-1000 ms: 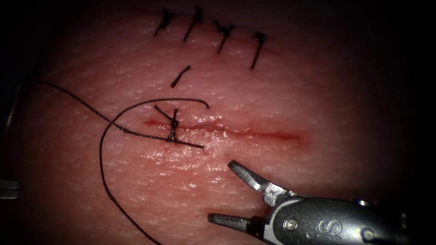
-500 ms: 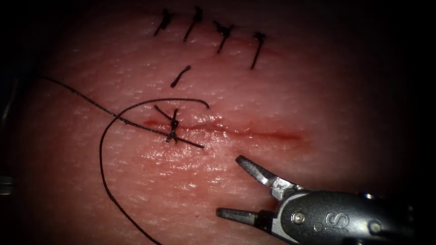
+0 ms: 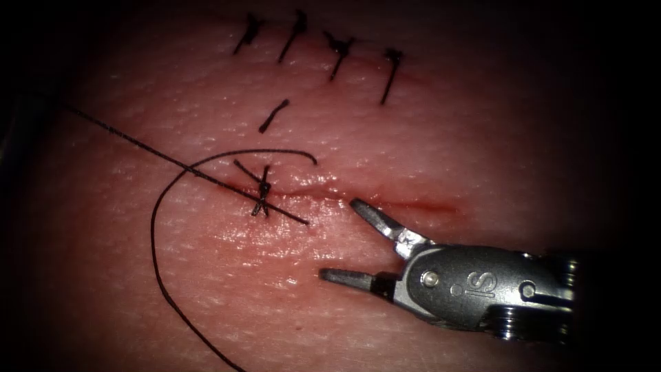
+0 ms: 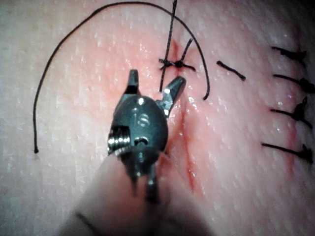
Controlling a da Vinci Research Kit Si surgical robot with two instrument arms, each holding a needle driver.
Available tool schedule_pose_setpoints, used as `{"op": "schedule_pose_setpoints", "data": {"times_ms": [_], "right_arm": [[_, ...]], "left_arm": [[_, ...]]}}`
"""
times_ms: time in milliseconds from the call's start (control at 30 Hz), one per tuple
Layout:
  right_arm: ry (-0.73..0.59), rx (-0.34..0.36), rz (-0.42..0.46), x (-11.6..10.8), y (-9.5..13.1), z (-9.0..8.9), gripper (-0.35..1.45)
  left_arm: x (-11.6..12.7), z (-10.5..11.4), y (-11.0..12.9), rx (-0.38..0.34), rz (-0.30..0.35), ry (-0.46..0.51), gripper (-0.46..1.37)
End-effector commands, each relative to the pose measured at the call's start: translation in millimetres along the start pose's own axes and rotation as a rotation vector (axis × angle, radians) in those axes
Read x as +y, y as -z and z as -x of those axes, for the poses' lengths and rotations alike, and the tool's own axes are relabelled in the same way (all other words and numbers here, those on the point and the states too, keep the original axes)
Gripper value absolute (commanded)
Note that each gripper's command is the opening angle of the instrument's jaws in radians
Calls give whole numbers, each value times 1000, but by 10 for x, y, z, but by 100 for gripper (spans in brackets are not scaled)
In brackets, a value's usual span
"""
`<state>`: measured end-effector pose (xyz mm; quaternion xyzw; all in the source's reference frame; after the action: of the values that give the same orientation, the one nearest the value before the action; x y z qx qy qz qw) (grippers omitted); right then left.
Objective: Wound Closure
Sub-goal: Use the right tool to pull the suture through the incision until a tail remains on top.
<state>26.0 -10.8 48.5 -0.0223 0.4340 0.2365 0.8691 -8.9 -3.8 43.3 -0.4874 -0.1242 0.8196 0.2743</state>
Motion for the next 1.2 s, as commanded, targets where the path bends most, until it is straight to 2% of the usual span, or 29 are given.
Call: {"op": "schedule_pose_setpoints", "data": {"times_ms": [33,300,433,833,1200], "right_arm": [[-10,4,-13,1,-5,6,99],[-2,-12,-38,-7,-21,25,93],[-1,-10,-39,-7,-24,25,84],[11,-6,-33,-3,-42,36,77],[22,5,-42,-7,-66,31,69]], "left_arm": [[3,-4,3,6,1,-7,-35],[20,-39,26,37,-11,-34,-35],[31,-48,28,38,-14,-41,-35],[54,-66,35,44,-10,-55,-35],[84,-88,33,55,11,-77,-35]]}}
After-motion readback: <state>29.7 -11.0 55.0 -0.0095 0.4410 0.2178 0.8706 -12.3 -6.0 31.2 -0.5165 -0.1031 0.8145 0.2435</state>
